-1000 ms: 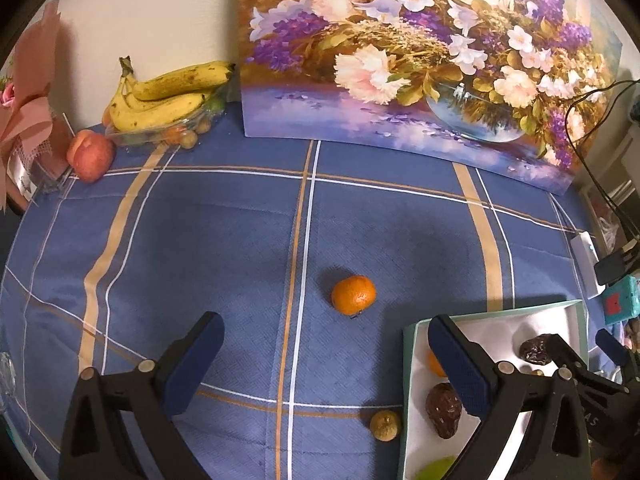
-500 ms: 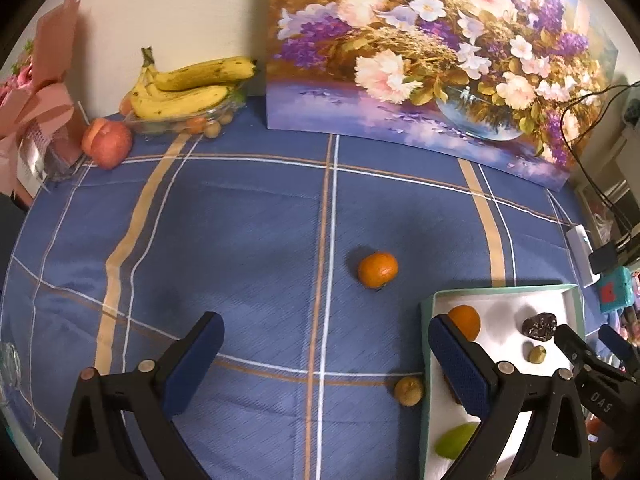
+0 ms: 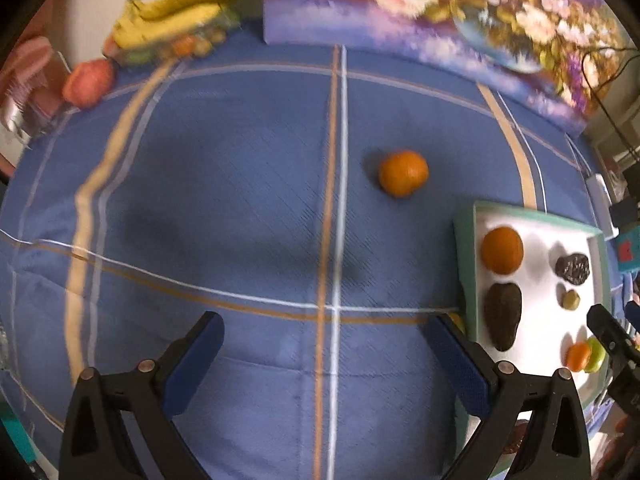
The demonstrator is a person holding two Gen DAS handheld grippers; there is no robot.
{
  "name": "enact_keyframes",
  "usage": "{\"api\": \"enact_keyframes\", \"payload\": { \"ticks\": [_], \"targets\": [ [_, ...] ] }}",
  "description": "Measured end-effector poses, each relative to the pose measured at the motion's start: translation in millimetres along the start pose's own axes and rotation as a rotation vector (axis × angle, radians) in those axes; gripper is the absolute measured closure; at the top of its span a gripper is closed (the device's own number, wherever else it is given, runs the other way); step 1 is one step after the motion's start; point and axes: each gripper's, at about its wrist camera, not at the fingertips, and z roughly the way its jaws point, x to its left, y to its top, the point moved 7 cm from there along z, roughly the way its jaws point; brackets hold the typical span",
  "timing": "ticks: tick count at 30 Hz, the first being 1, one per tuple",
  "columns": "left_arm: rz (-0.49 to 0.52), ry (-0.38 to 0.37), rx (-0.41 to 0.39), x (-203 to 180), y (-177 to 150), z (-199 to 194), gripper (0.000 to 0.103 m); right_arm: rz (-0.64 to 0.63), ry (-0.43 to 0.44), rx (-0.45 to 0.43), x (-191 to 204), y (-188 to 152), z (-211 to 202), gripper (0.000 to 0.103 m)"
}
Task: Organize fruits
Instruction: 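Close the left tool on the small yellow fruit beside the tray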
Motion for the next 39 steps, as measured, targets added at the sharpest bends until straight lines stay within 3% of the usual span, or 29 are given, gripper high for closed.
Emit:
{"api": "enact_keyframes", "payload": {
  "ticks": [3,5,13,16,19,33,39],
  "targets": [
    [-0.009,-0.039,0.022,-7,-5,7,0.004,-0.02,-0.003,0.025,3,-6,6,0.004],
    [-0.012,-0.063,0.029,-12,-6,9,0.014,-0.025,-0.006,0.031,4,-7,8,0.004],
    [-0.036,-0.16,0.076,-24,-10,15,0.034,-0.019,0.004,0.035,3,-6,9,0.004],
    [-0.039,-0.181,0.078,-28,-10,14,0.036,-0.017,0.006,0.037,3,-6,10,0.004],
    [-0.039,-0.202,0.08,-34,-9,14,0.048,-0.018,0.01,0.04,4,-6,11,0.004],
    [-0.071,-0.305,0.11,-49,-9,19,0.058,-0.021,0.022,0.048,7,-8,15,0.004],
    [-0.091,-0.353,0.118,-50,-11,17,0.07,-0.021,0.024,0.05,8,-8,16,0.004]
  ]
}}
